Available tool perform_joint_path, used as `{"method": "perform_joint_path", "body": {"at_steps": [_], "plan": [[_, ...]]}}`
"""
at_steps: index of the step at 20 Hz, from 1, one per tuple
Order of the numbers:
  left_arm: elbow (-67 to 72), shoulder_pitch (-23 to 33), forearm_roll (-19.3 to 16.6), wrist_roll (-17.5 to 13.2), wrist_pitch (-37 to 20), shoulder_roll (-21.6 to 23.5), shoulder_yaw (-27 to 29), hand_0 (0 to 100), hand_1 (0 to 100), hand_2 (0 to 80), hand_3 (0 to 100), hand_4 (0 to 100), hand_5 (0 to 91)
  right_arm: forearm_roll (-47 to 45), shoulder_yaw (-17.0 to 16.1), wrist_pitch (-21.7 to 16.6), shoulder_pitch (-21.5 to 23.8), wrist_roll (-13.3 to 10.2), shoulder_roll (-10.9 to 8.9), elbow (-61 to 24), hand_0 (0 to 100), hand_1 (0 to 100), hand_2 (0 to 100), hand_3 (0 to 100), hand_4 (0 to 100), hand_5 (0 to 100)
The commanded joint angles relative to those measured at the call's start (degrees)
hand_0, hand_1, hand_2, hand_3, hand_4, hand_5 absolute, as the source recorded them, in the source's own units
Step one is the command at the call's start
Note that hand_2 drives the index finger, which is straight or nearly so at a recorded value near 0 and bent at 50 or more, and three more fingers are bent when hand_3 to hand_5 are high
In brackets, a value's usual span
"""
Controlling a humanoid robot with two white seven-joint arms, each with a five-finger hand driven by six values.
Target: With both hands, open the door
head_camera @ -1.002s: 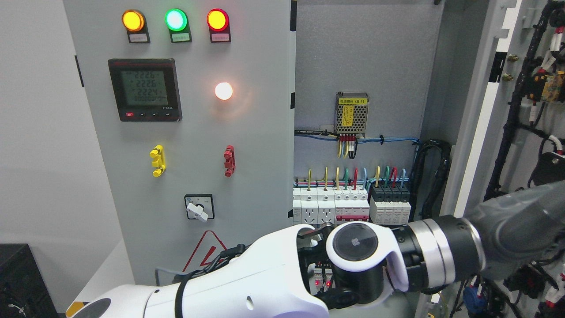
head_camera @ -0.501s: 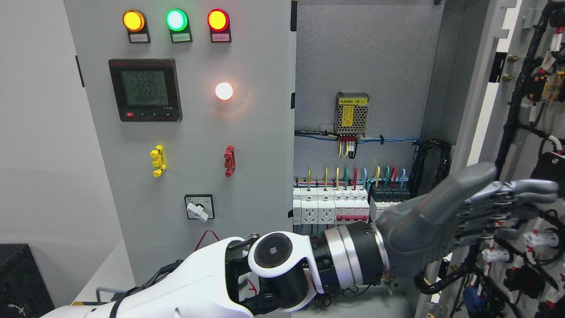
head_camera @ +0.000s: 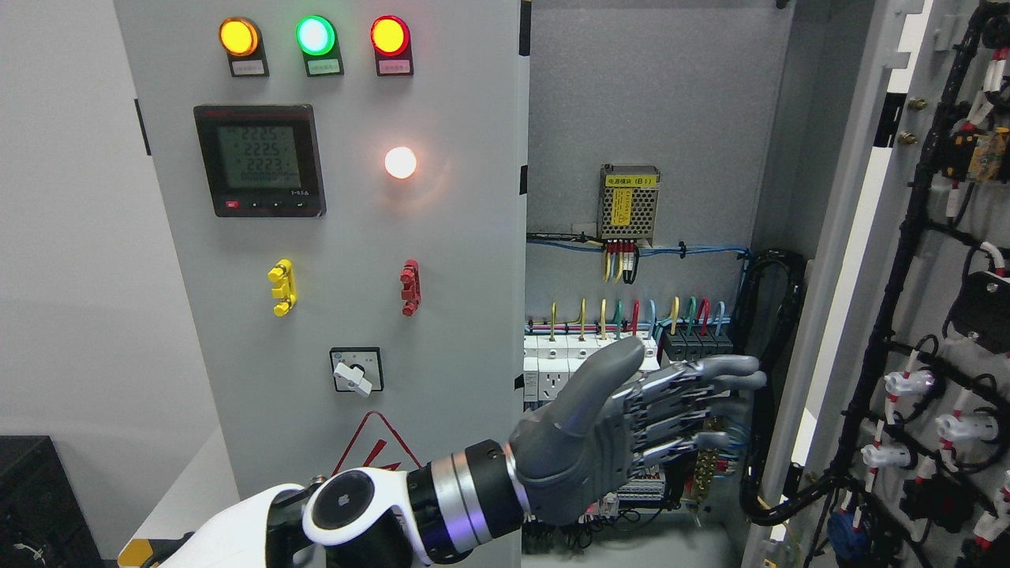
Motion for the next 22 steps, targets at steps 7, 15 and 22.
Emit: {"method": "perform_joint_path", "body": {"at_steps": [7, 15, 22], "plan": [[-5.62, 25.26, -0.57, -2.38, -0.53, 19.17, 0.93, 0, 0, 0.0, 0, 0, 0.0, 1.85, 0.97, -0.01, 0.00, -0.02, 0.00, 0.01, 0, 0, 0, 0, 0, 0], [0.52, 46.09, -10.13, -2.38, -6.59, 20.23, 2.68, 0, 0, 0.0, 0, 0, 0.0, 1.85, 0.97, -0.01, 0.00, -0.02, 0.00, 0.01, 0, 0, 0, 0, 0, 0], [11.68, 57.17, -10.76, -2.47, -7.92, 17.34, 8.12, 0, 0, 0.0, 0, 0, 0.0, 1.85, 0.97, -0.10, 0.00, -0.02, 0.00, 0.01, 0, 0, 0, 0, 0, 0]]}}
